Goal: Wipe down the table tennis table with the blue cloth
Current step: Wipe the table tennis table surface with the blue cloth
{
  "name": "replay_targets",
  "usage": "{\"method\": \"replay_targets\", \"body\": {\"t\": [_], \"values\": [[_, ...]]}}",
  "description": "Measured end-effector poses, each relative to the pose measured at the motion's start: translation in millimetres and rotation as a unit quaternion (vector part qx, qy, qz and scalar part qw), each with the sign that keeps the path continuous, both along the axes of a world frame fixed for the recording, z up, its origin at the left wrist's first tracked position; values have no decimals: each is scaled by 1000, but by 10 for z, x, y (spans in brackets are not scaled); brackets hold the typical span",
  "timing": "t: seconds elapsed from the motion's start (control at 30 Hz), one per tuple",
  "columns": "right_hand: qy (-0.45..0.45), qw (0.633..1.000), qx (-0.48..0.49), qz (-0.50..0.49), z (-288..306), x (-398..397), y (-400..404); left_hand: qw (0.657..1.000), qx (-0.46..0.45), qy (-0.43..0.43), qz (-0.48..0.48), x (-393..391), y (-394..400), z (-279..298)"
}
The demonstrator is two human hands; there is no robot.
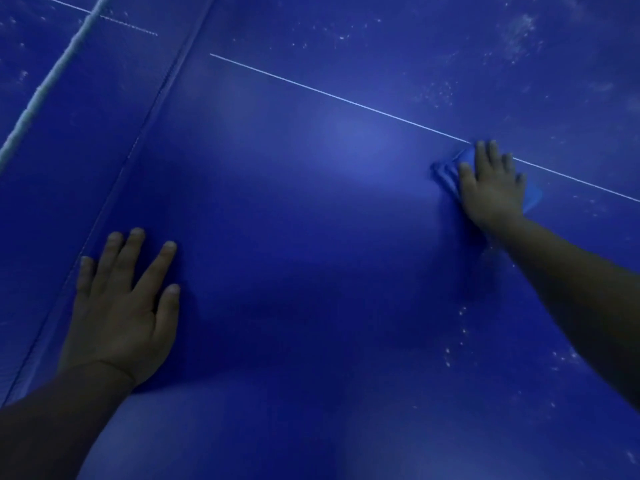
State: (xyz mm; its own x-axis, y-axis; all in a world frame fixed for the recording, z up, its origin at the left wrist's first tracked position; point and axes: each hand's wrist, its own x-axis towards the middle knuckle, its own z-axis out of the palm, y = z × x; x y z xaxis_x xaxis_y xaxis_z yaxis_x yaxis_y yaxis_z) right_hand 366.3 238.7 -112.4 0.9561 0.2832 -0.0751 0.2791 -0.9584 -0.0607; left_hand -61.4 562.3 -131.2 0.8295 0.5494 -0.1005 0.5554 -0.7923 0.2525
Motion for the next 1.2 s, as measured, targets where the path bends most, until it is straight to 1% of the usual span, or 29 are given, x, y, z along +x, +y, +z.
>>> {"method": "replay_targets", "body": {"t": [0.03, 0.07, 0.1, 0.17, 0.2, 0.23, 0.27, 0.3, 0.33, 0.4, 0.43, 0.47, 0.5, 0.57, 0.63, 0.7, 0.73, 0.77, 0.8, 0.83, 0.87, 0.9, 0.93, 0.97, 1.0, 1.03, 1.1, 1.17, 1.2], "values": [[-3, 999, 3, -38, -6, 10, -8, 1000, 0, 1, 1, -3, -2, -1], [-7, 999, -6, -33, -24, -96, 38, 1000, 0, 3, 1, -5, 2, -3], [-15, 1000, -12, 11, -44, -293, 97, 1000, 1, 7, -1, -3, 7, -4], [-16, 985, -7, 171, -97, -859, 156, 1000, 2, 13, -4, -1, 11, 1], [-2, 961, -7, 278, -117, -1153, 125, 1000, 1, 14, -4, -1, 10, 5], [3, 925, -12, 381, -133, -1329, 68, 1000, 0, 13, -3, -2, 6, 7], [8, 893, -19, 449, -126, -1311, 17, 1000, 0, 11, -2, -1, -3, 8], [3, 884, -20, 467, -115, -1149, -9, 1000, -1, 9, -1, 2, -8, 10], [-12, 906, -17, 422, -121, -902, -10, 1000, -1, 7, 0, 8, -9, 12], [-39, 977, -10, 210, -94, -346, 27, 1000, 0, 4, 1, 18, 1, 15], [-26, 995, -9, 101, -53, -109, 34, 1000, 3, 4, -1, 18, 4, 16], [-12, 1000, -4, 19, -24, 31, 36, 1000, 6, 4, -3, 16, 3, 18], [-4, 1000, 2, -17, -11, 42, 57, 1000, 7, 4, -4, 15, -1, 24], [-10, 1000, 12, 17, -20, -251, 161, 1000, 7, 2, -3, 23, -7, 26], [-15, 991, 6, 130, -82, -903, 182, 1000, 3, -2, -2, 23, -11, 33], [10, 961, 3, 276, -90, -1827, 49, 1000, -1, -3, -3, 9, -18, 36], [13, 927, 1, 374, -93, -2305, -86, 1000, -2, -2, -4, 1, -20, 33], [21, 880, -7, 475, -55, -2677, -240, 1000, -2, -3, -5, -11, -22, 34], [30, 831, -19, 555, -34, -2839, -391, 1000, -2, -5, -6, -19, -24, 37], [43, 797, -23, 602, -18, -2782, -475, 1000, -3, -8, -7, -18, -26, 41], [37, 790, -20, 612, -29, -2575, -484, 1000, -3, -10, -9, -13, -29, 44], [15, 811, -17, 585, -74, -2293, -435, 1000, -3, -13, -11, -5, -27, 44], [-7, 855, -13, 519, -131, -1965, -344, 1000, -3, -15, -13, 0, -21, 44], [-18, 907, -7, 421, -150, -1627, -240, 1000, -2, -17, -15, 5, -15, 42], [-17, 946, -7, 324, -125, -1322, -147, 1000, 1, -19, -16, 3, -9, 37], [-9, 970, -3, 241, -97, -1091, -70, 1000, 3, -20, -17, 4, -6, 34], [-11, 989, 16, 150, -74, -1018, 88, 1000, 7, -23, -16, -8, 0, 31], [-29, 984, 12, 176, -116, -1429, 156, 1000, 10, -24, -18, -7, -5, 23], [-36, 973, 10, 230, -158, -1783, 100, 999, 13, -23, -21, 1, -7, 18]]}}
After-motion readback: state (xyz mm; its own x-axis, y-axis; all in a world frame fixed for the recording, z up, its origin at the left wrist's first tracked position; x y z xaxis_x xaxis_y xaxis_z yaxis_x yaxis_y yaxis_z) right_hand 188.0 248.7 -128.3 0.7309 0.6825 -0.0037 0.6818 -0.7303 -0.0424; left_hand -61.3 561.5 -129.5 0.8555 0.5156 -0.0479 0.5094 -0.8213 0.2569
